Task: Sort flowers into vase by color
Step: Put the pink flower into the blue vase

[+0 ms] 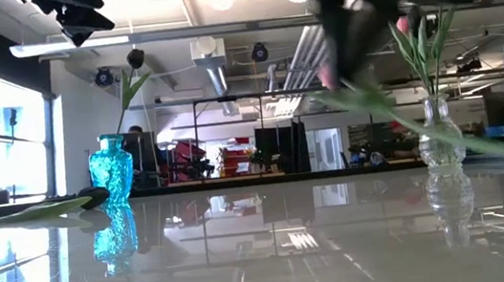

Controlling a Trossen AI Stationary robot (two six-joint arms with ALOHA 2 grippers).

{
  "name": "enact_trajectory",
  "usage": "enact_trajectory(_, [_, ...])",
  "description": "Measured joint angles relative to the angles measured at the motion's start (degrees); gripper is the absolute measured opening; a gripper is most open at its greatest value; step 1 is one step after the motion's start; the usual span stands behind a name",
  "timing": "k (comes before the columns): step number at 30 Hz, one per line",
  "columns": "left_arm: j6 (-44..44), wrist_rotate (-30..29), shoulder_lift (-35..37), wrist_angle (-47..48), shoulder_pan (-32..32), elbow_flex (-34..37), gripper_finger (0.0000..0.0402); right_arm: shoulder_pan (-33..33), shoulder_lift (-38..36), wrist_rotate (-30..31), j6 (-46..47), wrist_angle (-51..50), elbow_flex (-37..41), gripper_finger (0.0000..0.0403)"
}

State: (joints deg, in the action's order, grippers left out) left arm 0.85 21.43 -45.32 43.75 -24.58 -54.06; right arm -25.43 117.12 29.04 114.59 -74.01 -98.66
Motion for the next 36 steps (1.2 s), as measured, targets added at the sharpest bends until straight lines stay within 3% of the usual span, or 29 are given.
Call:
enact_trajectory(13, [2.90, 0.00, 0.00, -0.57, 0.00, -0.02, 0.0181, 10.23, -0.15, 12.23, -33.57, -1.32, -19.78, 0.0000])
enact_trajectory(18, [3.62, 0.00, 0.00, -0.24, 0.00, -0.02, 0.0181, 14.48, -0.23, 12.55, -48.40, 6.70, -23.27, 0.0000])
enact_trajectory(25, [7.33, 0.02, 0.00, -0.06, 0.00, -0.02, 0.0181, 19.56, -0.22, 3.80, -68.04, 22.60, -23.40, 0.0000])
enact_trajectory(30, [8.74, 0.02, 0.00, -0.51, 0.00, -0.02, 0.0181, 21.81, -0.24, 0.68, -74.84, 26.43, -23.40, 0.0000])
enact_trajectory(36, [9.12, 0.00, -0.08, -4.37, 0.00, -0.02, 0.0181, 24.06, -0.22, -7.23, -83.48, 31.42, -23.38, 0.0000])
